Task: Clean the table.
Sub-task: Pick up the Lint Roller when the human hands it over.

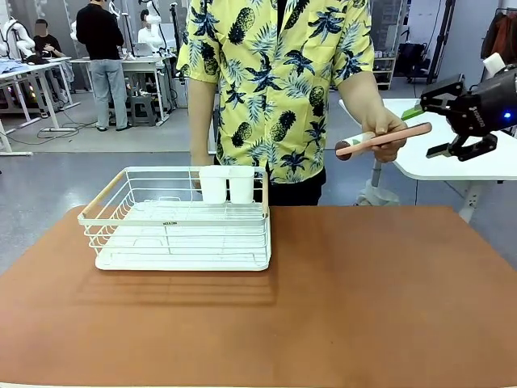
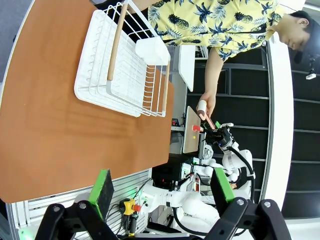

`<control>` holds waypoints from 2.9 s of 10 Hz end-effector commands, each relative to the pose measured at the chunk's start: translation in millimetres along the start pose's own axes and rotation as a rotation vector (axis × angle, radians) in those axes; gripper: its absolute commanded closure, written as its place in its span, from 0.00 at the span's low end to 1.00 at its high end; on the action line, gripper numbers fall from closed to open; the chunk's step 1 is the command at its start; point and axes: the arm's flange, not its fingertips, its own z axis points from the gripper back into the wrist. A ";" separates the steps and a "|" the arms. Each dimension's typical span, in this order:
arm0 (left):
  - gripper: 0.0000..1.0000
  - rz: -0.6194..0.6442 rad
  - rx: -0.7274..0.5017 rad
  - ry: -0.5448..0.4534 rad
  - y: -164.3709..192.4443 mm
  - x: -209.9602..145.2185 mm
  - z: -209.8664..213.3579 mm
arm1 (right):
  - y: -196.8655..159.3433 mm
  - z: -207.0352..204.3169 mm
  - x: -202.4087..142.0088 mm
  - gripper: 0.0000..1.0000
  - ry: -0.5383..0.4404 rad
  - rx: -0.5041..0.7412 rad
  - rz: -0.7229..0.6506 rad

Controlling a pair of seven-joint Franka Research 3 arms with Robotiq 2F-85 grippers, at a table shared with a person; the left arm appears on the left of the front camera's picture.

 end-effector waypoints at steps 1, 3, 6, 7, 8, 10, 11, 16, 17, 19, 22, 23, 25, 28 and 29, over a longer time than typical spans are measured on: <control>0.00 -0.015 -0.009 -0.006 1.2 -2.9 1.1 | 8.6 -14.1 -7.9 0.00 -0.062 -0.018 -0.098; 0.00 -0.015 -0.009 -0.006 1.2 -2.9 1.1 | 9.4 -16.8 -9.9 0.00 -0.082 -0.010 -0.173; 0.00 -0.015 -0.009 -0.006 1.2 -2.9 1.1 | 10.1 -15.5 -9.0 0.00 -0.091 -0.001 -0.240; 0.00 -0.015 -0.009 -0.006 1.2 -2.9 1.1 | 8.8 -16.2 -7.9 0.00 -0.087 0.004 -0.245; 0.00 -0.015 -0.009 -0.006 1.2 -2.9 1.1 | 7.9 -17.0 -7.1 0.00 -0.084 0.005 -0.253; 0.00 -0.015 -0.009 -0.006 1.2 -2.9 1.1 | 6.1 -19.4 -5.2 0.00 -0.071 0.014 -0.261; 0.00 -0.015 -0.009 -0.006 1.2 -2.9 1.1 | 6.1 -19.1 -5.0 0.00 -0.064 0.023 -0.263; 0.00 -0.015 -0.009 -0.006 1.2 -2.9 1.1 | -0.2 -15.1 -0.3 0.48 -0.057 0.053 -0.254; 0.00 -0.015 -0.009 -0.006 1.2 -2.9 1.1 | -1.3 -14.2 0.4 0.58 -0.059 0.053 -0.255; 0.00 -0.015 -0.009 -0.006 1.2 -2.9 1.1 | -3.9 -13.3 1.9 0.77 -0.060 0.053 -0.262; 0.00 -0.015 -0.009 -0.006 1.2 -2.9 1.1 | -5.7 -12.3 3.0 1.00 -0.059 0.055 -0.266; 0.00 -0.015 -0.009 -0.006 1.2 -2.9 1.1 | -6.7 -12.3 3.4 1.00 -0.060 0.054 -0.268; 0.00 -0.015 -0.009 -0.006 1.2 -2.9 1.1 | -3.3 -9.2 3.0 1.00 -0.062 0.030 -0.267; 0.00 -0.015 -0.009 -0.006 1.2 -2.9 1.1 | -3.3 -9.2 3.0 1.00 -0.062 0.030 -0.267; 0.00 -0.015 -0.009 -0.006 1.2 -2.9 1.1 | -3.3 -9.2 3.0 1.00 -0.062 0.030 -0.267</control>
